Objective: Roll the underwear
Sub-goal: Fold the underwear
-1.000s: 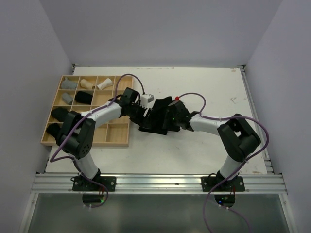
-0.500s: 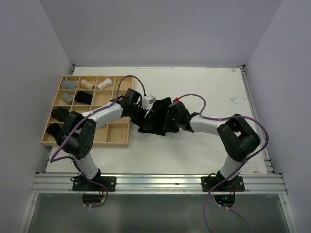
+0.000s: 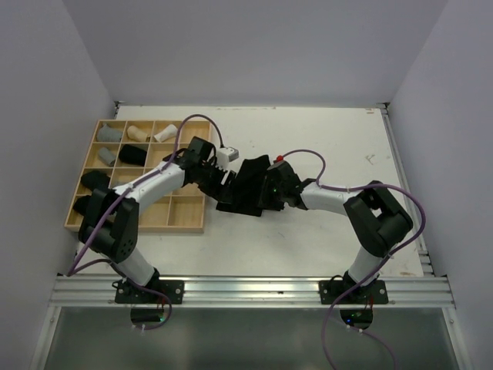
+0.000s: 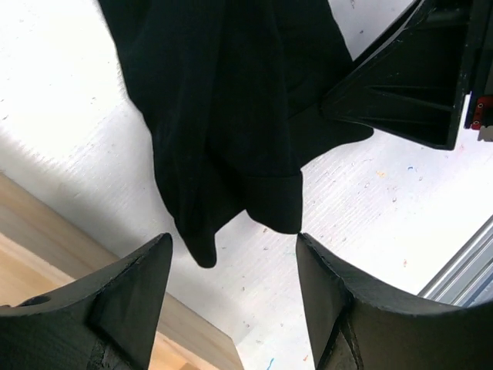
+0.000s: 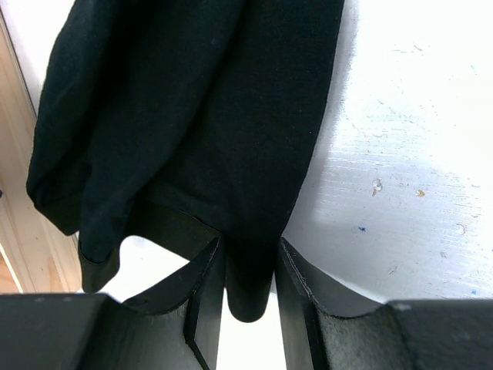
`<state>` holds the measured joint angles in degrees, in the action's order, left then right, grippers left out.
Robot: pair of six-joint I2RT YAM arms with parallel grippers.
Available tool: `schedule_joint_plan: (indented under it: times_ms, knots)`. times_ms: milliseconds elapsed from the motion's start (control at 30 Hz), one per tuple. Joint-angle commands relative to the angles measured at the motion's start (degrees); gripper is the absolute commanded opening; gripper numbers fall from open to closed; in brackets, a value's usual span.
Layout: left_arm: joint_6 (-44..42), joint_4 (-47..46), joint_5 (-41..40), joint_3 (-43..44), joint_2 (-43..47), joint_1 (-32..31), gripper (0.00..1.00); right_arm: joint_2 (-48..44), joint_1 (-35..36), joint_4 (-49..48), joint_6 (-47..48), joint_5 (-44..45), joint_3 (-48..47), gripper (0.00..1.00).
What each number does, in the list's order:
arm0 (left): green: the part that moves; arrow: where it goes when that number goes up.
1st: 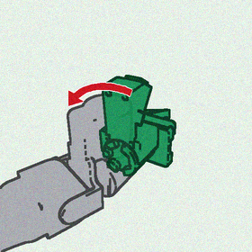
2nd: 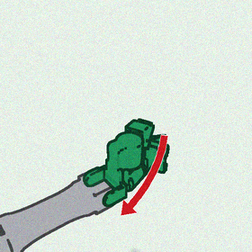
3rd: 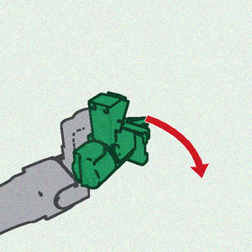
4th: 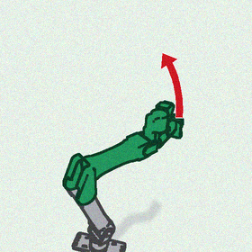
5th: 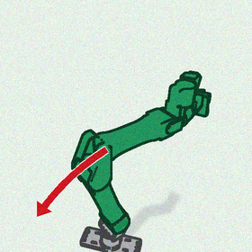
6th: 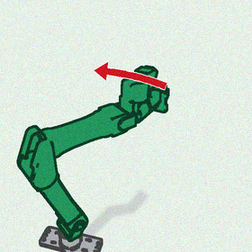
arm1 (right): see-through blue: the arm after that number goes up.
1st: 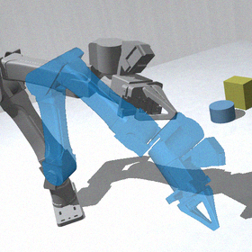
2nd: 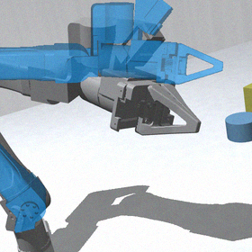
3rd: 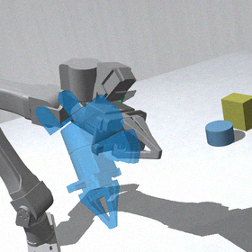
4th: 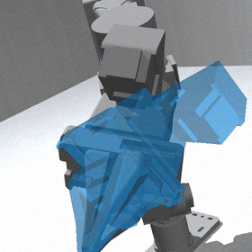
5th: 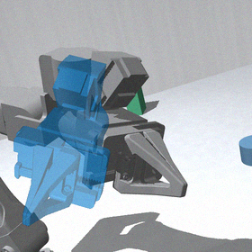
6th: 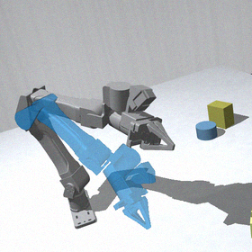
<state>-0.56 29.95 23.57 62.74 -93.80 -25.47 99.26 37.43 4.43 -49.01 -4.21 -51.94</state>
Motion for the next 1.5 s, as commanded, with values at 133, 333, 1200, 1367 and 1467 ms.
schedule_joint_plan:
  times_ms: [133, 333, 1200, 1367, 1467]
  knots:
    - [-3.2, 3.0, 0.4, -1.5, 0.4, 2.0, 0.65, 2.0, -0.1, 1.5, 0.7, -0.4, -0.2, 0.36]
    - [-3.2, 2.8, -0.1, -1.2, -3.0, 1.9, 0.62, 2.7, -0.1, 1.6, 0.8, -0.5, -0.6, 0.36]
    - [-0.9, 1.2, 9.1, 5.3, -3.5, 2.0, 0.00, 3.7, -0.1, 1.6, 1.7, -1.9, -0.7, 0.36]
    - [-1.1, 1.9, 13.2, 5.6, -4.5, 1.7, 0.05, 3.7, -0.1, 1.2, 1.6, -2.1, -0.5, 0.35]
    - [-1.0, 1.2, 14.3, 5.3, -5.2, 1.5, 0.05, 3.8, -0.1, 0.9, 1.5, -2.4, -0.4, 0.35]
